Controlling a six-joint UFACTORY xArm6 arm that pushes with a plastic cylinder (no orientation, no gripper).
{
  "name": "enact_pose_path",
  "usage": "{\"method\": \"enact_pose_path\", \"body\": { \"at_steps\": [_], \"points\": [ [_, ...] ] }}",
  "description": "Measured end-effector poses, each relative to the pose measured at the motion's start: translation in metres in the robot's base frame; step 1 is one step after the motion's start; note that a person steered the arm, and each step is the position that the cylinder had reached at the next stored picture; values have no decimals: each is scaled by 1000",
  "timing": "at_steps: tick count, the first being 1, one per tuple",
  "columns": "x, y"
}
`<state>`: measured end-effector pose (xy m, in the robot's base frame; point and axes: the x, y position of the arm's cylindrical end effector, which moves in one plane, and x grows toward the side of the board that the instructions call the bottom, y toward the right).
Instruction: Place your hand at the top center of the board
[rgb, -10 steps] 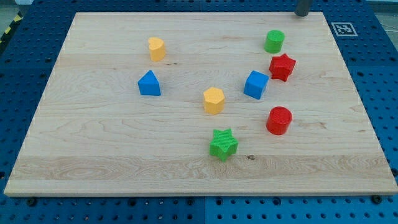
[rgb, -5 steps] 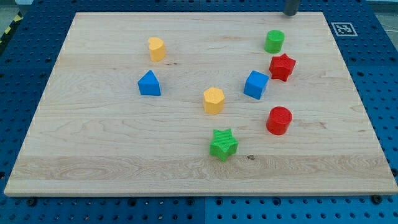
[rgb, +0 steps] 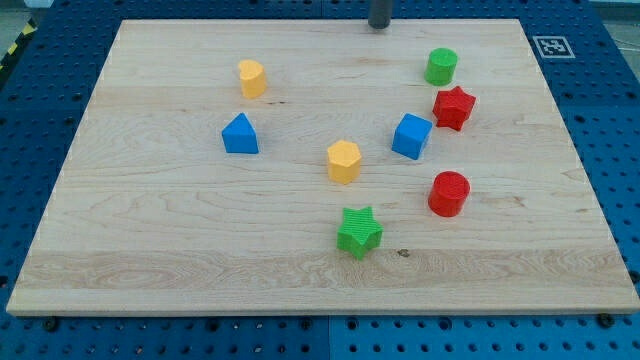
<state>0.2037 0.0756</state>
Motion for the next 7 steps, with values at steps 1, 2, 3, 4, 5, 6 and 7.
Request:
{"method": "enact_pose_path", "body": {
  "at_steps": [1,2,3,4,5,6,7],
  "points": [
    [18,-14],
    [18,-15],
    [18,-18],
    [18,-44],
    [18,-79],
    [17,-87],
    [17,-89]
  ]
}}
